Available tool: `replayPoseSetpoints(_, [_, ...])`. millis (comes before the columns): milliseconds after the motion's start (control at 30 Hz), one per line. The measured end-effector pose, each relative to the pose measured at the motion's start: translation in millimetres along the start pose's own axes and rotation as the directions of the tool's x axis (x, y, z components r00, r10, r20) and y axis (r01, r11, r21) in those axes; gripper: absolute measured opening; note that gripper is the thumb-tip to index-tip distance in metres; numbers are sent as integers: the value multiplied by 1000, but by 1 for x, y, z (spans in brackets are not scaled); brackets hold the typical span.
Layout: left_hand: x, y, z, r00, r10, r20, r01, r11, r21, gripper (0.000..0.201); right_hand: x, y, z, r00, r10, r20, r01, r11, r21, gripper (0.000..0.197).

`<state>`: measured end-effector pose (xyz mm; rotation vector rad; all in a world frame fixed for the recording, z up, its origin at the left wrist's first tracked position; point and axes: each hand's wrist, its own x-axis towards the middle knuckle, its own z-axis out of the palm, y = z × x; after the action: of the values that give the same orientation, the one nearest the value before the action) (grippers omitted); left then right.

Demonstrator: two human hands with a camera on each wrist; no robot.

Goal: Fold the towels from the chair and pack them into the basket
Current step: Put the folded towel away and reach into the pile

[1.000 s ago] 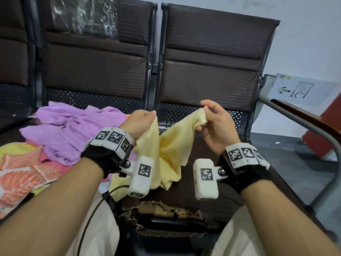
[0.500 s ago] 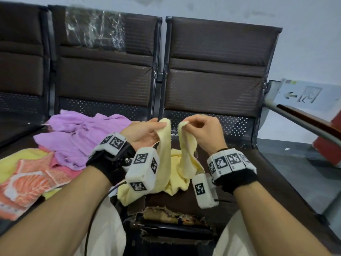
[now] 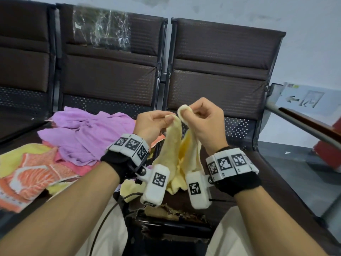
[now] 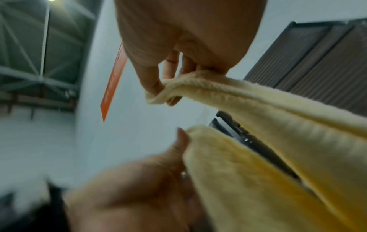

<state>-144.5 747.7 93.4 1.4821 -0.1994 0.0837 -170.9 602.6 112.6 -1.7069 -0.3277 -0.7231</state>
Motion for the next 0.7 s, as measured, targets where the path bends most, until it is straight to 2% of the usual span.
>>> replayPoseSetpoints(100, [-2,0,0,1000,-15,5,15,1000,-1,14,0,-2,1,999,29,40,-31,998,54,23])
replayPoseSetpoints(200, [-5,0,4,998,-58,37,59,997,-39,4,-4,5,2,983,158,91,-152,986,-74,21])
replayPoseSetpoints(300, [-6,1,2,992,-82,92,89,993,-81,12,-5,10,3,966,241,88,-227,963,-149,20])
replayPoseSetpoints(433, [-8,4,-1,977,-97,191,118,988,-97,22,-5,11,3,960,259,107,-225,939,-261,25])
replayPoseSetpoints(567, [-10,8,-4,962,-88,258,119,987,-107,31,-5,11,2,961,256,106,-225,944,-243,21])
replayPoseSetpoints(700, [-11,7,-8,973,-27,228,35,999,-30,23,-7,9,-2,959,245,141,-208,949,-236,22])
